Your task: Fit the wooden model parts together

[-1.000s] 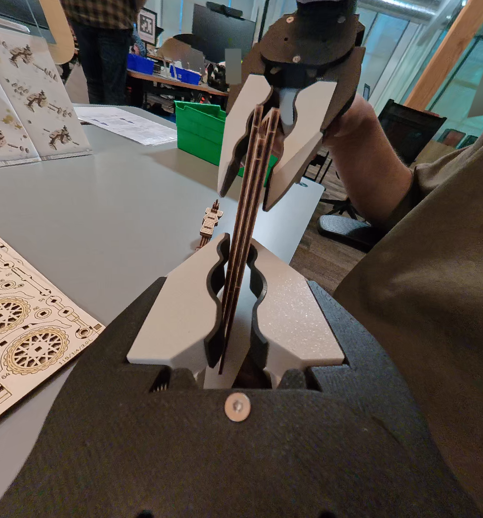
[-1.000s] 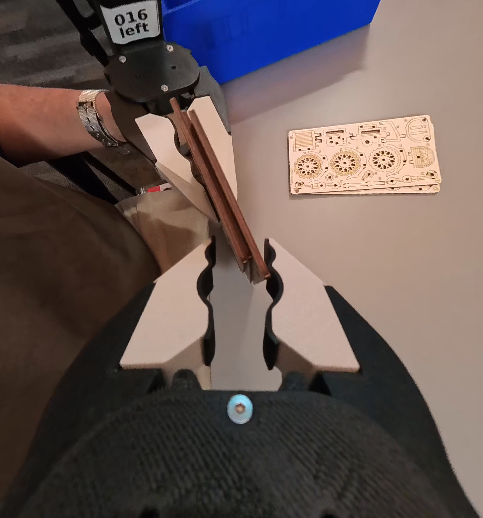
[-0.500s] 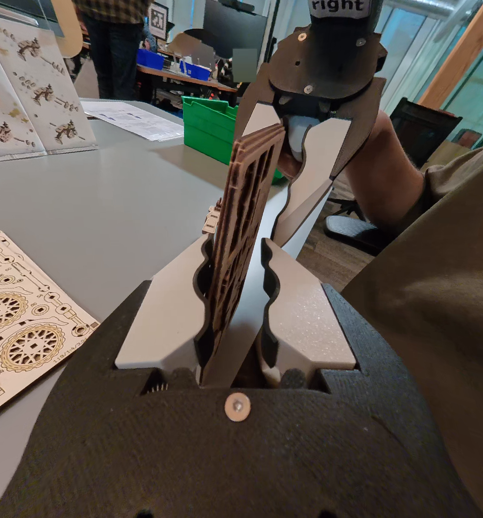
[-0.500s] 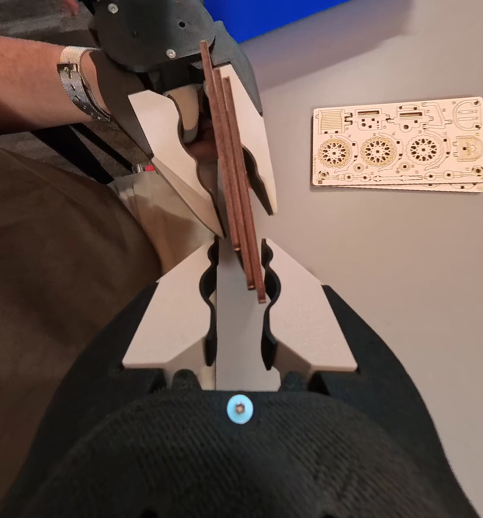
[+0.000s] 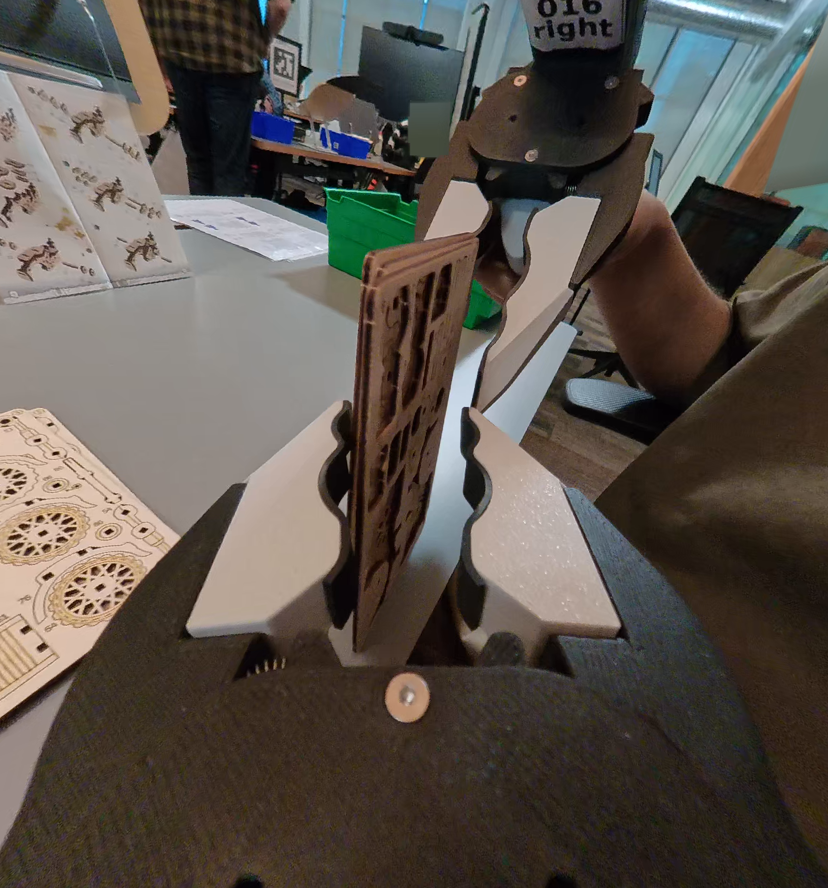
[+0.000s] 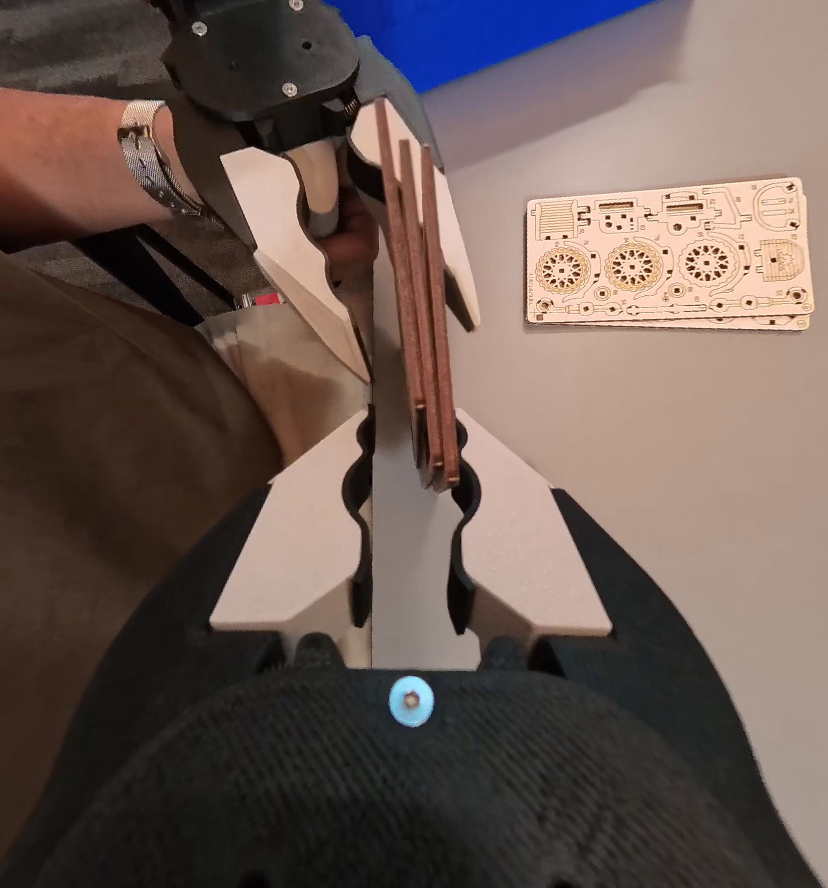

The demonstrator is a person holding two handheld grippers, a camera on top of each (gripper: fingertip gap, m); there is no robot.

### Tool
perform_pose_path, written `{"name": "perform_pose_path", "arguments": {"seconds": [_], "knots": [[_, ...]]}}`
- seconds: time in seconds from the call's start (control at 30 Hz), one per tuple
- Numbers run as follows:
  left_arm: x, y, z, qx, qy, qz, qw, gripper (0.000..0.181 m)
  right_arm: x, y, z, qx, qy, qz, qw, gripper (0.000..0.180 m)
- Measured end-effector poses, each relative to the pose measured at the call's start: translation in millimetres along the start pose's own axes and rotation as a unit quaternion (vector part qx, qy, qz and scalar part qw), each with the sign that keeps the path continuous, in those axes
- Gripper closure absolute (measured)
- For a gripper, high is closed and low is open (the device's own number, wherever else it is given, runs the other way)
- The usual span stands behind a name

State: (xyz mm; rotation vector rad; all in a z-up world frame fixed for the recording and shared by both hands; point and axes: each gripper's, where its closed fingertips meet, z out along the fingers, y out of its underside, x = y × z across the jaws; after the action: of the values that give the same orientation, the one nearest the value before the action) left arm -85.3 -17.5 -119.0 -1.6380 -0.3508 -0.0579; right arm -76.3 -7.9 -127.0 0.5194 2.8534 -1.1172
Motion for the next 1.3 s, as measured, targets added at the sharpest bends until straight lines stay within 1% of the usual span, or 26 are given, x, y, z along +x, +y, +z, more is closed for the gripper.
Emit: {"name": "perform_pose_path", "arguments": {"seconds": [0.07, 0.2, 0.3, 0.4, 0.5, 0.6, 0.73, 0.8, 0.87, 1.0, 1.07, 1.13, 1.2, 1.27, 1.3], "knots": [[-2, -3, -4, 0.005, 0.0, -0.003, 1.0, 0.133, -1, 0, 1, 0.0, -0.002, -0.001, 1.0, 0.151], [7, -12, -7, 0.029, 0.028, -0.017, 0.999, 0.123, -2, 1, 4, -0.005, 0.0, -0.007, 1.0, 0.15], [12, -11, -6, 0.027, 0.036, -0.01, 0.999, 0.12, -2, 0, 5, -0.002, 0.003, -0.01, 1.0, 0.153], [13, -12, -3, 0.027, 0.03, -0.011, 0.999, 0.112, 0, -3, 4, 0.005, 0.008, -0.01, 1.0, 0.159], [16, -13, 2, 0.026, 0.025, -0.011, 0.999, 0.102, -1, -5, 7, 0.011, 0.002, -0.003, 1.0, 0.161], [19, -10, 7, 0.016, 0.017, 0.001, 1.0, 0.094, 1, -6, 10, 0.012, 0.01, -0.01, 1.0, 0.171], [15, -12, 6, 0.018, 0.003, 0.002, 1.0, 0.092, 2, -11, 10, 0.026, 0.004, 0.005, 1.0, 0.172], [5, -21, -1, 0.041, -0.016, -0.007, 0.999, 0.091, 4, -15, 7, 0.038, 0.001, 0.016, 0.999, 0.172], [-7, -37, -13, 0.085, -0.04, -0.025, 0.995, 0.092, 10, -25, 1, 0.061, 0.002, 0.034, 0.998, 0.172], [-37, -68, -50, 0.184, -0.103, -0.066, 0.975, 0.095, 35, -56, -17, 0.117, 0.009, 0.075, 0.99, 0.172], [-53, -71, -67, 0.206, -0.149, -0.075, 0.964, 0.097, 57, -76, -27, 0.137, 0.014, 0.092, 0.986, 0.173], [-69, -69, -81, 0.215, -0.197, -0.081, 0.953, 0.1, 82, -91, -30, 0.137, 0.008, 0.111, 0.984, 0.173], [-76, -64, -87, 0.208, -0.212, -0.077, 0.952, 0.1, 108, -100, -22, 0.125, -0.017, 0.143, 0.982, 0.172], [-81, -58, -88, 0.191, -0.225, -0.072, 0.953, 0.1, 125, -104, -6, 0.115, -0.084, 0.192, 0.971, 0.172], [-82, -56, -88, 0.185, -0.23, -0.066, 0.953, 0.1, 129, -106, 4, 0.114, -0.13, 0.226, 0.959, 0.172]]}}
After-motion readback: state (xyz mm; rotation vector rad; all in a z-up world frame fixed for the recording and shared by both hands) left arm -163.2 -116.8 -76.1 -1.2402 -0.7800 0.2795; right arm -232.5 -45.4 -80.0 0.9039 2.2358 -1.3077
